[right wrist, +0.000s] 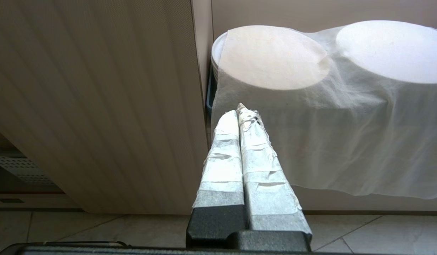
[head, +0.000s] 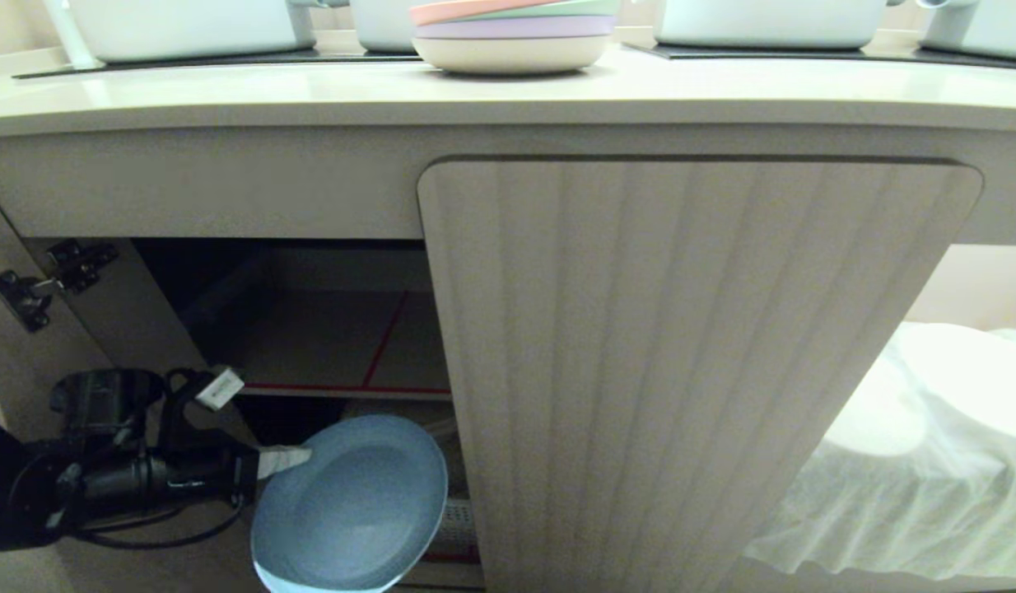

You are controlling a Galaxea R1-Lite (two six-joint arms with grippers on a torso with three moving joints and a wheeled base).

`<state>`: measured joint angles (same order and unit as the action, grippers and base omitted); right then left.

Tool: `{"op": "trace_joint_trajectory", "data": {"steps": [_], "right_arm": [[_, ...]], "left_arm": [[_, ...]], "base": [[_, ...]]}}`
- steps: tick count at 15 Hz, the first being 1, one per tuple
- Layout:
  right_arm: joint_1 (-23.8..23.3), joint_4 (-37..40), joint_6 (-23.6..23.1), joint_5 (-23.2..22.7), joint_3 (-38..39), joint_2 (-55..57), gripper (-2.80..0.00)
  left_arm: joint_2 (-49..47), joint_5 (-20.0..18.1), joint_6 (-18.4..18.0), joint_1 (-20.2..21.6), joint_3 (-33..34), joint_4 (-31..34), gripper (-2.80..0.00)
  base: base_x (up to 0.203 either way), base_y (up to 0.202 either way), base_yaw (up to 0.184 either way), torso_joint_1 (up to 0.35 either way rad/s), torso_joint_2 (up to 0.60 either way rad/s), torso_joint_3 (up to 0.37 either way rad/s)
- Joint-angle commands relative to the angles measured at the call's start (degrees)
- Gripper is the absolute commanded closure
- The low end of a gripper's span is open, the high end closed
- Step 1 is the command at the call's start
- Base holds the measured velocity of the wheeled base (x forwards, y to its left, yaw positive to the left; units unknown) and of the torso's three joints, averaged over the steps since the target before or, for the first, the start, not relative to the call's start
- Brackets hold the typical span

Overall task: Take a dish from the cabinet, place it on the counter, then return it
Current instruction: Place it on the table

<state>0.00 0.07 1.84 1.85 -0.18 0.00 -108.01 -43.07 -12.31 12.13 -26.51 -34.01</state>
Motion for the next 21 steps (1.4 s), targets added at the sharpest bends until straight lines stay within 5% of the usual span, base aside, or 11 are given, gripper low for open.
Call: {"op": "trace_joint_trajectory", "data": {"steps": [1, 21], "right_arm": [[0.0, 0.0, 0.0, 0.0, 0.0, 0.0, 0.0], [0.1, 0.0, 0.0, 0.0, 0.0, 0.0, 0.0]], "left_arm": [[1.1, -0.2, 0.1, 0.1, 2.4, -0.2, 0.0], [4.0, -0.1, -0.2, 1.4, 13.0, -3.4, 0.0]], "base": [[0.0, 0.0, 0.0, 0.0, 0.0, 0.0], [0.0, 0.0, 0.0, 0.0, 0.0, 0.0]]}}
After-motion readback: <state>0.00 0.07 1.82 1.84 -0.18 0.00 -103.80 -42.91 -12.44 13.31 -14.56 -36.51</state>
